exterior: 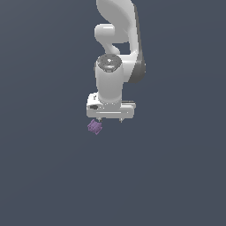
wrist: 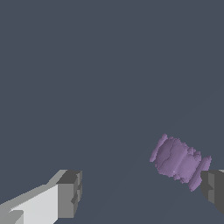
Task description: Pick up the object and move it to a goal position.
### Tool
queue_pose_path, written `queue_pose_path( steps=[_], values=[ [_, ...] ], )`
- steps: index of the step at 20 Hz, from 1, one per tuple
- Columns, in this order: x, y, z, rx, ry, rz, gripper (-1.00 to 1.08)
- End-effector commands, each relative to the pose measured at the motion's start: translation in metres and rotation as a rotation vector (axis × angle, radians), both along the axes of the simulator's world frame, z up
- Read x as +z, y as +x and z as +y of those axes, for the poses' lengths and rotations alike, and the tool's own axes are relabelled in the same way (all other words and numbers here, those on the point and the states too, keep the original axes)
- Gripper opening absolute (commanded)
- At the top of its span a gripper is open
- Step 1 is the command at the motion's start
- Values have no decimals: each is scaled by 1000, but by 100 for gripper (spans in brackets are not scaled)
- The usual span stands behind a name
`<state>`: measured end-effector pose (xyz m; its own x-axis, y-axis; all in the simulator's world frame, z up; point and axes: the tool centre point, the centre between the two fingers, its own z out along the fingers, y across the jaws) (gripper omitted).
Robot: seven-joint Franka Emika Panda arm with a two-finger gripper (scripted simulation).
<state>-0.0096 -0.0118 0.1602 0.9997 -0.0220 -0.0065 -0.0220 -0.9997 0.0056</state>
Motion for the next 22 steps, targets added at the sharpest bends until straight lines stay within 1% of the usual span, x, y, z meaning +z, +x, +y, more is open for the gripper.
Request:
queue_pose_path(
  steps=[1, 4, 8, 10, 16, 22],
  values=[
    [0, 0, 0, 0, 0, 0, 100],
    [5, 3, -2, 2, 0, -11, 100],
    [22, 12, -7, 10, 0, -49, 100],
    [26, 14, -8, 12, 0, -57, 100],
    [24, 13, -8, 15, 0, -55, 100],
    [20, 12, -12, 55, -2, -52, 100]
  ],
)
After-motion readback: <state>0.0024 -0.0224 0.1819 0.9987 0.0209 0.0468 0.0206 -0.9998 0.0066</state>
